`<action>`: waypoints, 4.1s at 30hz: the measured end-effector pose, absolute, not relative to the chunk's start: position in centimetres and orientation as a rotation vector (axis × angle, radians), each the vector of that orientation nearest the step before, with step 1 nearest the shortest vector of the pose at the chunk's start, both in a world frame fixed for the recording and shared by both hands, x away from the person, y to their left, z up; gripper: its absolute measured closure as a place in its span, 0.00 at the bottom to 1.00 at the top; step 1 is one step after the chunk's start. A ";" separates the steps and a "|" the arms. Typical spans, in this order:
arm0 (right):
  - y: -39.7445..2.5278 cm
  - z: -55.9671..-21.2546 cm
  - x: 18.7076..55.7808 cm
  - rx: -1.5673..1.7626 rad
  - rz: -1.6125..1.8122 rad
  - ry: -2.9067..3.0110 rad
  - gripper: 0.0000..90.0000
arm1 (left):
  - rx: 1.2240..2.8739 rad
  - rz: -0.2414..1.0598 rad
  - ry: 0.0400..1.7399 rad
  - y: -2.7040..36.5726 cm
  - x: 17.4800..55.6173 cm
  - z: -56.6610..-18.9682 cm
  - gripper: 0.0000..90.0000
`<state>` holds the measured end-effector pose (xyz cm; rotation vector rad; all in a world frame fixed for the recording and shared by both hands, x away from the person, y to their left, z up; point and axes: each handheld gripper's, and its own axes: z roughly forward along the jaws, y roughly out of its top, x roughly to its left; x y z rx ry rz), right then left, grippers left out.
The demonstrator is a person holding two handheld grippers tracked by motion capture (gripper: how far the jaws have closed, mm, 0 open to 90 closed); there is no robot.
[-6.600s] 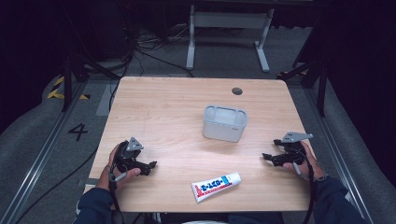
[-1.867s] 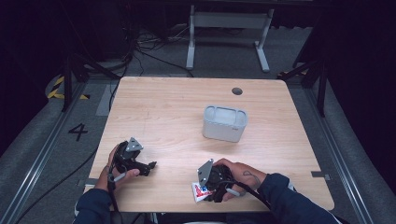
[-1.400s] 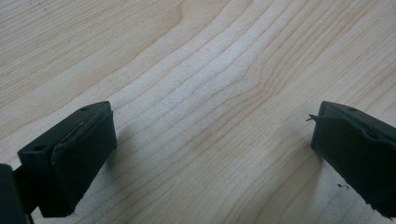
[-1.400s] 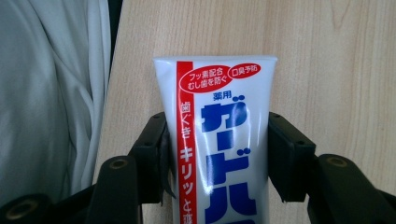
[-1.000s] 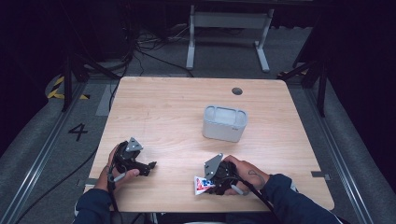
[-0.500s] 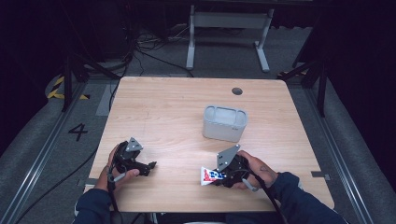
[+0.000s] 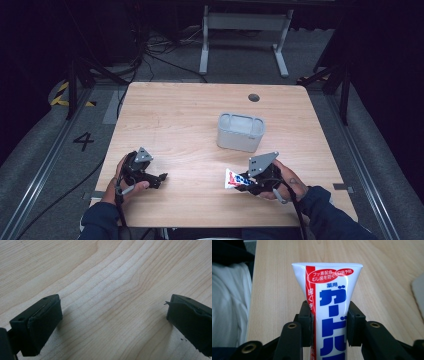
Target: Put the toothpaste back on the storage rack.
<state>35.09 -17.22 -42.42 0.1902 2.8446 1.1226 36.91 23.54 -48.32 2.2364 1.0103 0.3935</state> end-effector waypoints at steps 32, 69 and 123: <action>-21.6 -38.9 36.0 0.326 1.446 2.618 0.73 | 2.232 0.391 1.014 23.5 36.9 -48.3 0.01; -21.1 -35.4 36.8 0.305 1.501 2.481 0.73 | 2.237 0.397 1.004 23.6 37.0 -48.3 0.01; -19.8 -29.5 42.6 0.362 1.514 2.307 0.72 | 2.236 0.396 1.006 23.5 37.0 -48.3 0.01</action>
